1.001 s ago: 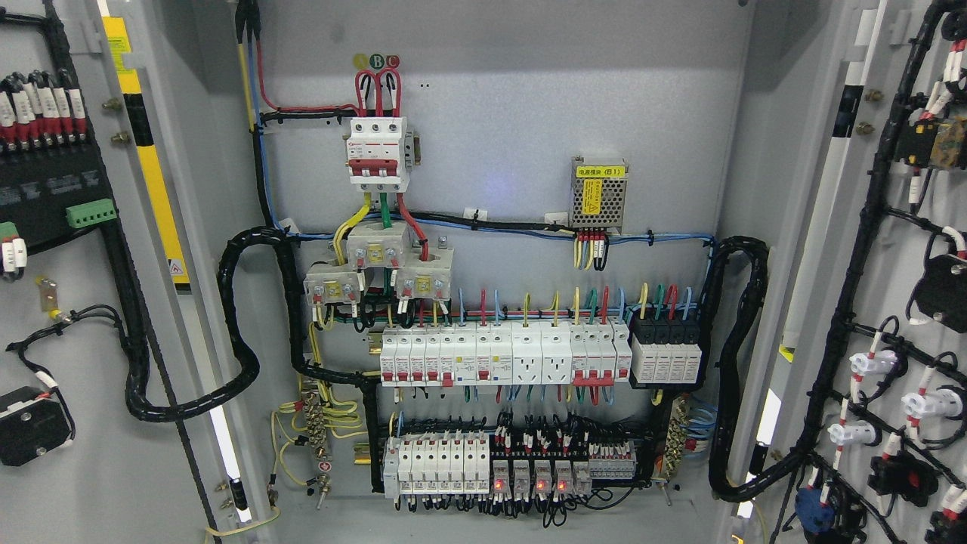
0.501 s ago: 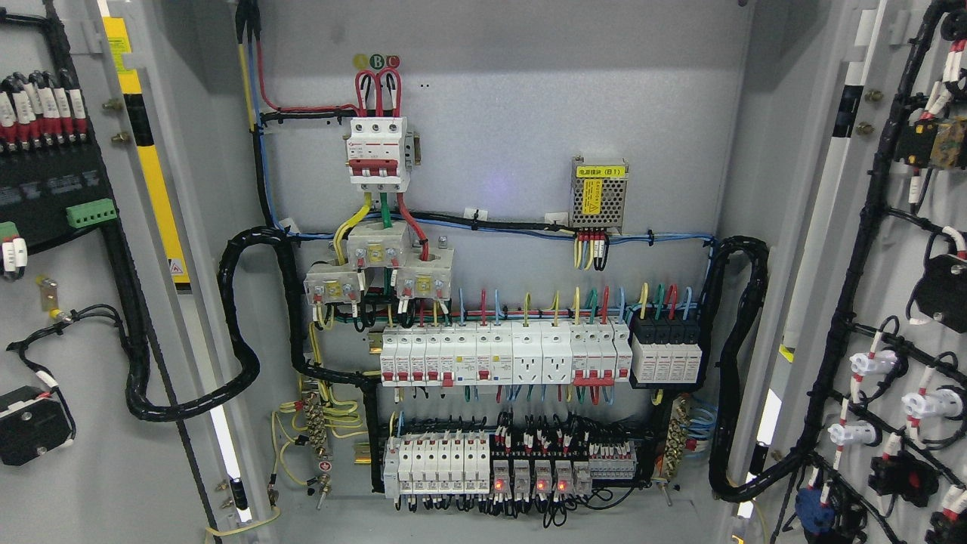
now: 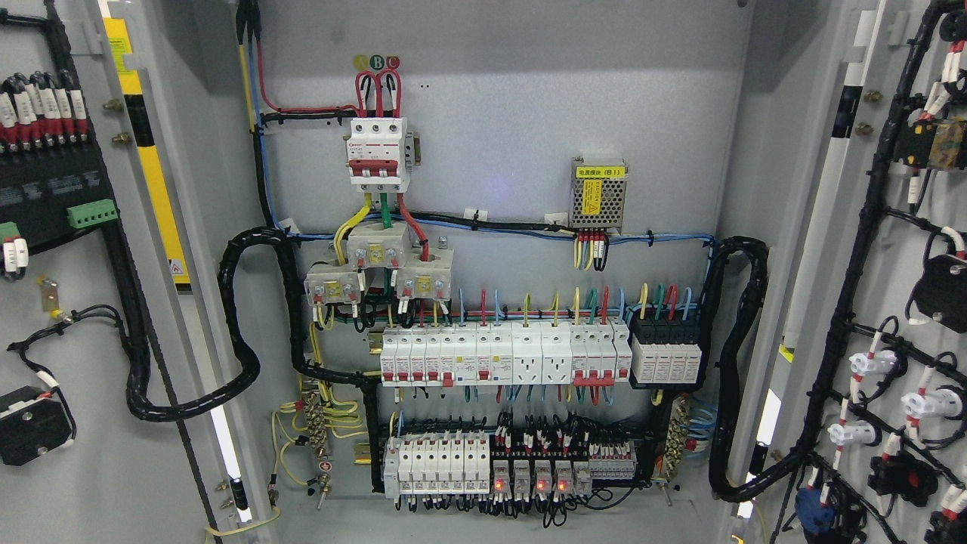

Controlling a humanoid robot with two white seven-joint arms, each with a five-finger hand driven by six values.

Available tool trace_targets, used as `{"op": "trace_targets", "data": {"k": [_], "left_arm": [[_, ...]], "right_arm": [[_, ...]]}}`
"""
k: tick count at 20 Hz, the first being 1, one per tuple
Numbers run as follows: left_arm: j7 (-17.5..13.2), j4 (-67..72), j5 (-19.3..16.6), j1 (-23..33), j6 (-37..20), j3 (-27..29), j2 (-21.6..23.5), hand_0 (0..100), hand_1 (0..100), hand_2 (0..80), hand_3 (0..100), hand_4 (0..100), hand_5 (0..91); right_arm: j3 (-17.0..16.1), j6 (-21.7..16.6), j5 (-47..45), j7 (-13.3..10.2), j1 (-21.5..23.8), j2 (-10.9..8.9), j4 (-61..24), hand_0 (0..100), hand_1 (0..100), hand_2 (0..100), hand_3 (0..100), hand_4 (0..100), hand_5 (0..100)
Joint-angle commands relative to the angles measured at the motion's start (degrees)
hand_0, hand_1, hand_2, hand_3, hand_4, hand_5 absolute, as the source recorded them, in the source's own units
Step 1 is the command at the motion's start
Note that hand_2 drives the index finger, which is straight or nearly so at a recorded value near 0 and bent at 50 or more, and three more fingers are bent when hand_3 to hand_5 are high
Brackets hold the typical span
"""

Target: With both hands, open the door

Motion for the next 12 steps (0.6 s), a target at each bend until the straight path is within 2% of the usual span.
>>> {"op": "trace_targets", "data": {"k": [1, 8, 12], "left_arm": [[1.2, 5.5, -0.4, 0.0, -1.3, -0.6, -0.9, 12, 56, 0.0, 0, 0, 0.0], [1.3, 5.2, -0.2, -0.1, -1.7, -0.1, -0.8, 12, 56, 0.0, 0, 0, 0.0], [5.1, 5.2, 0.2, -0.2, -2.0, 0.0, -0.9, 12, 56, 0.0, 0, 0, 0.0]], "right_arm": [[0.3, 1.5, 3.1, -3.8, -1.9, 0.96, 6.0, 0, 50, 4, 0, 0, 0], [0.3, 1.2, 3.1, -4.3, -1.8, 0.96, 6.2, 0, 50, 4, 0, 0, 0], [0.2, 1.0, 3.1, -4.3, -1.9, 0.96, 6.4, 0, 50, 4, 0, 0, 0]]}}
